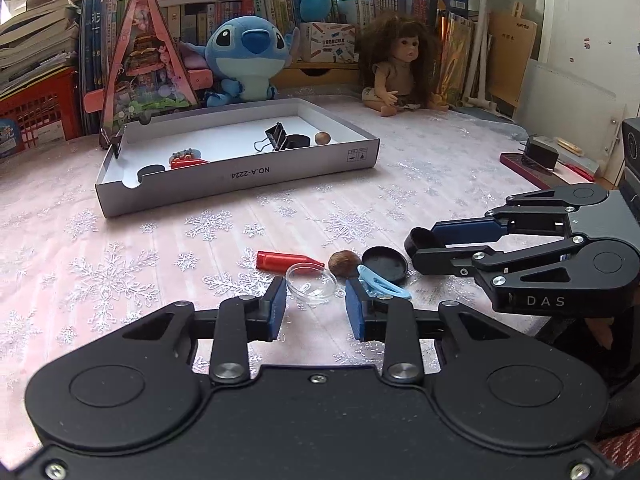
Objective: Organize rigid objects
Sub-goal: 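Grasp the black round lid with the right tool while the left tool approaches the clear dome, then grasp the clear plastic dome with the left tool while the right tool holds the lid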
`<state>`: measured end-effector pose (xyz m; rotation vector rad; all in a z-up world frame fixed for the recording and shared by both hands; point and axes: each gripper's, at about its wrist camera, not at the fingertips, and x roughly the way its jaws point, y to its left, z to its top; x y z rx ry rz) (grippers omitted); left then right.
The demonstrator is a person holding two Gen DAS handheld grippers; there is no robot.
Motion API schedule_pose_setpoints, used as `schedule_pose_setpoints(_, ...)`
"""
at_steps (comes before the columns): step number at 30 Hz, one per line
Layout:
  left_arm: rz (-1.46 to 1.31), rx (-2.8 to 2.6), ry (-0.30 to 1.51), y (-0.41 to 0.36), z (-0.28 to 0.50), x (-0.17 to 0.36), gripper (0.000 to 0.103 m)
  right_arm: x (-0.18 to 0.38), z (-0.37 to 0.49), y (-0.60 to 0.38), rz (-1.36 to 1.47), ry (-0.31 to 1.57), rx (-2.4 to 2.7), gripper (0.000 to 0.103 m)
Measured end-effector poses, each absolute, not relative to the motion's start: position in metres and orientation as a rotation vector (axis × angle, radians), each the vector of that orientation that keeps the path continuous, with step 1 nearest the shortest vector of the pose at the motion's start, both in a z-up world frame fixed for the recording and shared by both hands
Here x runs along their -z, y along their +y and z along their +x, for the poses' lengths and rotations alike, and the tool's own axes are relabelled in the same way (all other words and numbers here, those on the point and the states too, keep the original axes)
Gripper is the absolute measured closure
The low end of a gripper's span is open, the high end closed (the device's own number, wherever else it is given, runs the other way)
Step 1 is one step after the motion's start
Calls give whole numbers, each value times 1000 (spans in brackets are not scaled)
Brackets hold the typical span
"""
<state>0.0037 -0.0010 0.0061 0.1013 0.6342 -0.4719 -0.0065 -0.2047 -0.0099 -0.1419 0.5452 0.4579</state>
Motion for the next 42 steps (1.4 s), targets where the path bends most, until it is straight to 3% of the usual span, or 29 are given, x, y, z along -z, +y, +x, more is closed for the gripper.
schedule_pose_setpoints(23,127,386,615,-2,13,0,71,13,0,-207,-139,546,-393,65)
schedule_pose_setpoints(33,117,351,604,-1,21,0,63,14,1,-207,-139,548,-392,65)
schedule_pose_setpoints(38,119,356,613,-1,24,3,64,15,3,-206,-137,553,-390,65)
schedule_pose_setpoints(42,114,370,617,-2,24,3,70,15,3,-206,-137,553,-390,65)
